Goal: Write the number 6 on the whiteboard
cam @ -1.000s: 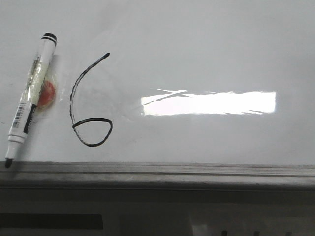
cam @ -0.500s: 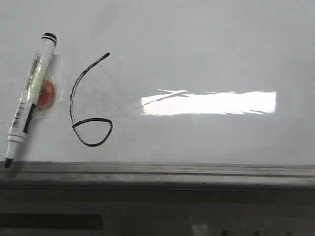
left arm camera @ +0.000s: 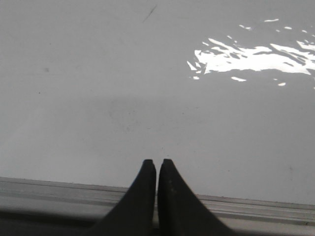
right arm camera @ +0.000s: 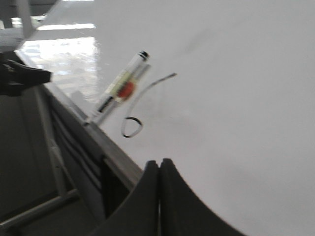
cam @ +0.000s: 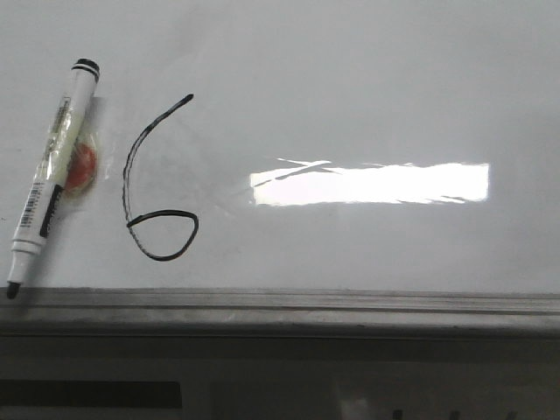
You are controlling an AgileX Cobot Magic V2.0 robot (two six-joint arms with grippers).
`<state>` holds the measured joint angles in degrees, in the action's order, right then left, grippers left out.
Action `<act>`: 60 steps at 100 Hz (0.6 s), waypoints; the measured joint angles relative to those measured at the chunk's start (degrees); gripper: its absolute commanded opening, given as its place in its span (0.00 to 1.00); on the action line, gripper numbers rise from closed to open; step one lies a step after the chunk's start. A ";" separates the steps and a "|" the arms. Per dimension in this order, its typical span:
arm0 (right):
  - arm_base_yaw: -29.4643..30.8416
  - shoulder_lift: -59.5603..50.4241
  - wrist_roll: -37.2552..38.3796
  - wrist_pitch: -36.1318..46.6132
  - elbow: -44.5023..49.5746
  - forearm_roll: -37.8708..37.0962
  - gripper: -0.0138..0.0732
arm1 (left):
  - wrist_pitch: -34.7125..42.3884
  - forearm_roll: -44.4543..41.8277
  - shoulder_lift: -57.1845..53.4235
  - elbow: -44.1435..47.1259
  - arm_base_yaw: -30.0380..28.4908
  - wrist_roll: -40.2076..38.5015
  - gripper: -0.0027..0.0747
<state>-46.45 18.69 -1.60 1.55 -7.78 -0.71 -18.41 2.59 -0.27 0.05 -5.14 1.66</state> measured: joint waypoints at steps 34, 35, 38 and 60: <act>30.14 -1.83 1.03 2.15 8.52 -0.93 0.09 | 0.00 0.00 0.00 0.00 0.00 0.00 0.01; 30.63 -2.34 1.03 1.76 8.52 -0.93 0.09 | 0.00 0.00 0.00 0.00 0.00 0.00 0.01; 32.49 -3.50 1.03 -0.05 8.52 -1.07 0.09 | 0.00 0.00 0.00 0.00 0.00 0.00 0.01; 41.60 -16.07 1.08 -18.32 8.52 -1.28 0.09 | 0.00 0.00 0.00 0.00 0.00 0.00 0.01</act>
<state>-4.85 2.61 -0.52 -16.77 0.74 -2.00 -18.41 2.59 -0.27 0.05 -5.14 1.66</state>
